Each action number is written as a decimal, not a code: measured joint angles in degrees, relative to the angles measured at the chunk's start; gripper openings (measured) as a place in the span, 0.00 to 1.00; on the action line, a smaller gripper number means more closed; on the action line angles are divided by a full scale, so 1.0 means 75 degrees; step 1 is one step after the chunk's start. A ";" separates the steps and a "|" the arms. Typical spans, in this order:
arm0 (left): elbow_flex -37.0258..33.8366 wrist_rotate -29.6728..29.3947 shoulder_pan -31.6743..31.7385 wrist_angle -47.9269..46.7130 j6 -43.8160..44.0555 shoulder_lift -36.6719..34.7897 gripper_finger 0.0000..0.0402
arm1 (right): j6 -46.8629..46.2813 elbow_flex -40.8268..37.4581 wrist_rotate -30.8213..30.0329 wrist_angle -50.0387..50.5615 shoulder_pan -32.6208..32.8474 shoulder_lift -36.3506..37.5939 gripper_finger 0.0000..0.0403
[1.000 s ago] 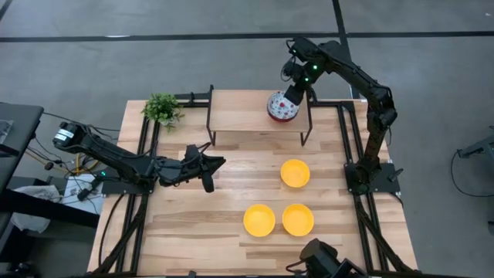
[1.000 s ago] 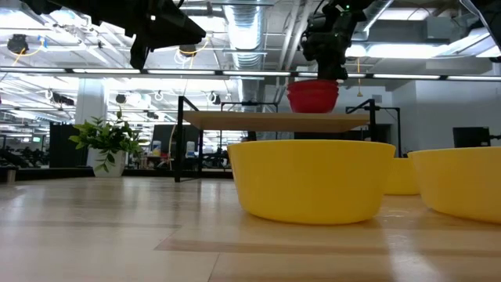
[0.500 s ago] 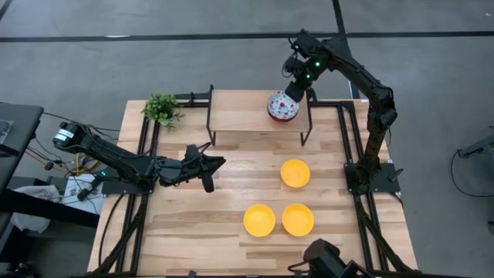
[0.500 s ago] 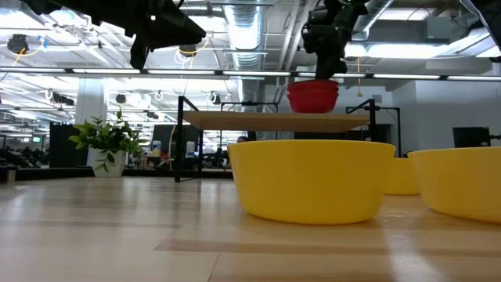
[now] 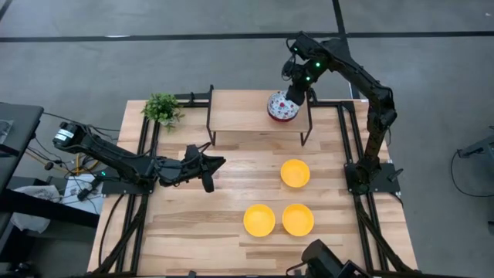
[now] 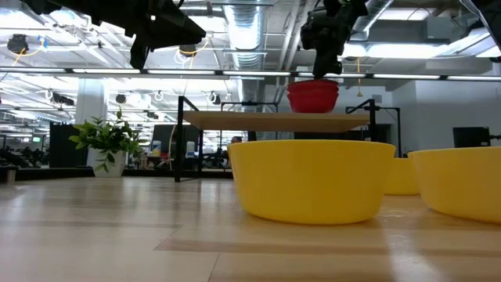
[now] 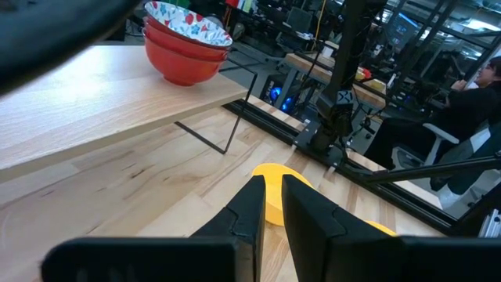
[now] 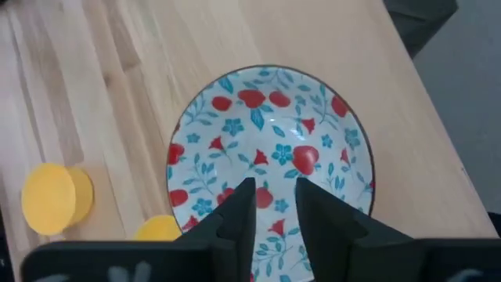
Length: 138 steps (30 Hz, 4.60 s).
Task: Pick & Place Mini bowls
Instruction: Stack the white bowl on top of the white bowls on the shelf
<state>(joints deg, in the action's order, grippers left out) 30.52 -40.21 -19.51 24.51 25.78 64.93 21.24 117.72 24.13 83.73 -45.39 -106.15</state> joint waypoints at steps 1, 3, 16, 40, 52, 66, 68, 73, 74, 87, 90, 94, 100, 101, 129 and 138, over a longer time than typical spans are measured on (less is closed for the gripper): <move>0.0000 0.0000 0.0000 0.0000 -0.0003 0.0000 0.11 | 0.0105 -0.0050 0.0008 -0.0008 -0.0021 0.0000 0.19; 0.0000 -0.0001 0.0000 0.0002 0.0000 0.0000 0.11 | 0.0284 -0.0154 0.0026 -0.0015 -0.0070 0.0000 0.15; 0.0000 0.0000 0.0000 0.0001 0.0003 0.0000 0.11 | 0.0775 -0.0234 0.1083 -0.0090 -0.0584 0.0000 0.02; 0.0000 0.0000 -0.0001 0.0002 0.0003 0.0000 0.11 | 0.0774 -0.0234 0.0967 -0.0228 -0.0456 -0.0110 0.00; 0.0000 0.0001 0.0000 0.0003 0.0015 0.0000 0.11 | 0.0825 -0.0240 0.1167 -0.0289 -0.0443 -0.0510 0.00; 0.0000 0.0000 -0.0003 0.0003 0.0003 -0.0001 0.11 | 0.0832 -0.0234 0.1406 -0.0345 -0.0582 -0.0556 0.00; 0.0000 0.0003 -0.0003 0.0003 0.0003 0.0000 0.11 | 0.0832 -0.0234 0.1379 -0.0284 -0.0566 -0.0639 0.00; 0.0000 0.0003 -0.0003 0.0012 0.0017 -0.0003 0.11 | 0.0832 -0.0237 0.1328 -0.0221 -0.0515 -0.0775 0.00; 0.0000 0.0003 -0.0003 0.0028 0.0015 -0.0003 0.11 | 0.0835 -0.0237 0.1329 -0.0266 -0.0491 -0.0769 0.00; 0.0000 0.0003 -0.0001 0.0057 0.0009 -0.0002 0.11 | 0.0841 -0.0234 0.1334 -0.0423 -0.0669 -0.0761 0.00; 0.0000 0.0003 -0.0002 0.0057 0.0007 -0.0002 0.11 | 0.0896 -0.0234 0.1357 -0.0426 -0.0661 -0.0761 0.00; 0.0000 0.0003 -0.0003 0.0058 0.0009 -0.0003 0.11 | 0.0968 -0.0234 0.1362 -0.0426 -0.0682 -0.0761 0.00; 0.0000 0.0003 -0.0003 0.0065 0.0014 -0.0003 0.11 | 0.1016 -0.0234 0.1365 -0.0426 -0.0684 -0.0761 0.00; 0.0000 0.0003 -0.0002 0.0071 0.0015 0.0000 0.11 | 0.1030 -0.0234 0.1365 -0.0418 -0.0709 -0.0761 0.00; 0.0000 0.0009 -0.0001 0.0201 0.0003 -0.0003 0.11 | 0.1383 -0.0234 0.1419 -0.0268 -0.0862 -0.0761 0.00; 0.0000 0.0011 0.0000 0.0199 -0.0003 -0.0003 0.11 | 0.1433 -0.0234 0.1530 -0.0130 -0.0862 -0.0761 0.00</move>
<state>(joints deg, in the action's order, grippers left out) 30.52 -40.13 -19.51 26.01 25.76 64.90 31.99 115.96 35.61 82.76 -51.86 -111.85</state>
